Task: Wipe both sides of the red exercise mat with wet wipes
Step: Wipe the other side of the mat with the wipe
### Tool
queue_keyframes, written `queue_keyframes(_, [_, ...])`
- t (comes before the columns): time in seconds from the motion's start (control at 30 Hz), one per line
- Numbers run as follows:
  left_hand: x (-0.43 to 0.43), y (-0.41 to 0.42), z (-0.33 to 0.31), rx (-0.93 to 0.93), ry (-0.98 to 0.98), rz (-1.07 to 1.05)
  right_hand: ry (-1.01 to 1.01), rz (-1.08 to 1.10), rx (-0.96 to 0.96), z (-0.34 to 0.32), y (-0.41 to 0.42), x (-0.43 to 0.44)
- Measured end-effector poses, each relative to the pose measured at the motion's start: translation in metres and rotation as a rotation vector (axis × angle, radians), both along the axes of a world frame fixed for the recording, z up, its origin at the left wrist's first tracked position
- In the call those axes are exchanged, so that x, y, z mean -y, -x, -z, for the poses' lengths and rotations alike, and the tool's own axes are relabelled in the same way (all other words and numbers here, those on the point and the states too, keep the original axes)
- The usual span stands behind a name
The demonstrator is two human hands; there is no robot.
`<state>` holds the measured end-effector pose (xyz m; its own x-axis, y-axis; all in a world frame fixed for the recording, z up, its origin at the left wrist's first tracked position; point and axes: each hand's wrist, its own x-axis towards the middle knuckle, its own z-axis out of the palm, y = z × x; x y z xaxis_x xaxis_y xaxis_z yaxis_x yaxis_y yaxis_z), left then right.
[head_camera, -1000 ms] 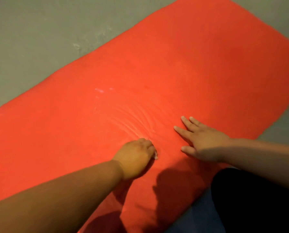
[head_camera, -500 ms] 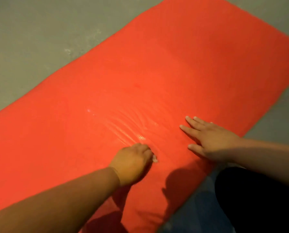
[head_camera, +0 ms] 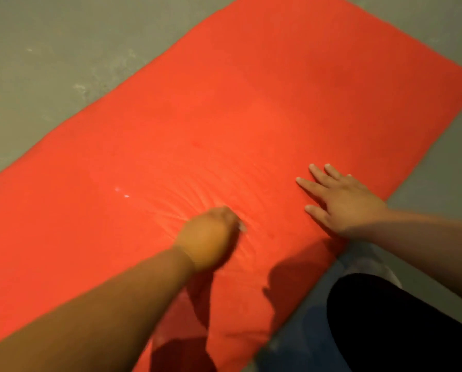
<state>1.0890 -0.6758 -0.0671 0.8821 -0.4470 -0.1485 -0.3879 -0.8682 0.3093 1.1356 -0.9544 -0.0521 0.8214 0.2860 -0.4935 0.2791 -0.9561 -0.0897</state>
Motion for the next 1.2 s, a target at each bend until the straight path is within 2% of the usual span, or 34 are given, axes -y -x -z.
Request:
queue_keyframes(0.1, [-0.04, -0.054, 0.0, 0.065, -0.002, -0.582, -0.005, 0.048, 0.002, 0.001, -0.007, 0.011])
queue_keyframes(0.17, [-0.027, -0.056, 0.001, 0.081, 0.05, -0.77, 0.006, 0.01, 0.031, 0.003, -0.014, 0.019])
queue_keyframes(0.23, [0.017, -0.032, 0.001, 0.042, 0.103, -0.633, -0.007, -0.074, 0.081, 0.006, -0.019, 0.027])
queue_keyframes(0.33, [0.077, 0.012, -0.013, -0.059, 0.249, 0.013, -0.014, -0.114, 0.105, 0.011, -0.029, 0.039])
queue_keyframes(0.37, [0.08, 0.01, -0.012, -0.053, 0.233, 0.188, -0.019, -0.087, 0.119, 0.013, -0.034, 0.043])
queue_keyframes(0.4, [0.078, -0.003, -0.007, -0.034, 0.222, 0.255, -0.027, -0.053, 0.141, 0.014, -0.04, 0.047])
queue_keyframes(0.43, [0.074, -0.022, -0.002, -0.016, 0.19, 0.232, -0.032, -0.027, 0.16, 0.016, -0.046, 0.051])
queue_keyframes(0.47, [0.066, -0.047, 0.002, 0.028, 0.151, 0.119, -0.031, -0.015, 0.168, 0.017, -0.051, 0.055])
queue_keyframes(0.57, [0.036, -0.125, 0.006, 0.065, 0.029, -0.465, -0.039, -0.022, 0.18, 0.019, -0.058, 0.063])
queue_keyframes(0.6, [0.037, -0.136, 0.005, 0.064, 0.035, -0.625, -0.051, -0.02, 0.191, 0.019, -0.059, 0.063])
queue_keyframes(0.63, [0.047, -0.138, 0.001, 0.059, 0.03, -0.69, -0.063, -0.014, 0.201, 0.019, -0.059, 0.062])
queue_keyframes(0.67, [0.064, -0.13, 0.0, 0.035, 0.026, -0.645, -0.073, -0.008, 0.208, 0.02, -0.058, 0.062])
queue_keyframes(0.7, [0.088, -0.114, -0.004, -0.018, 0.041, -0.512, -0.081, -0.006, 0.216, 0.022, -0.057, 0.062])
queue_keyframes(0.8, [0.142, -0.052, -0.019, -0.216, 0.123, 0.135, -0.094, -0.023, 0.241, 0.025, -0.055, 0.066])
queue_keyframes(0.83, [0.137, -0.053, -0.016, -0.189, 0.136, 0.245, -0.095, -0.038, 0.245, 0.025, -0.056, 0.068])
queue_keyframes(0.9, [0.11, -0.087, -0.006, -0.053, 0.056, 0.163, -0.094, -0.069, 0.24, 0.025, -0.056, 0.073])
queue_keyframes(0.97, [0.074, -0.132, -0.003, -0.017, -0.103, -0.18, -0.099, -0.086, 0.243, 0.025, -0.055, 0.08])
queue_keyframes(1.03, [0.058, -0.147, -0.01, -0.028, -0.106, -0.484, -0.101, -0.075, 0.255, 0.027, -0.051, 0.084])
queue_keyframes(1.1, [0.083, -0.131, -0.013, 0.011, -0.13, -0.406, -0.105, -0.022, 0.274, 0.027, -0.049, 0.079])
queue_keyframes(1.2, [0.13, -0.085, -0.016, -0.112, -0.019, -0.155, -0.153, 0.033, 0.318, 0.028, -0.042, 0.061])
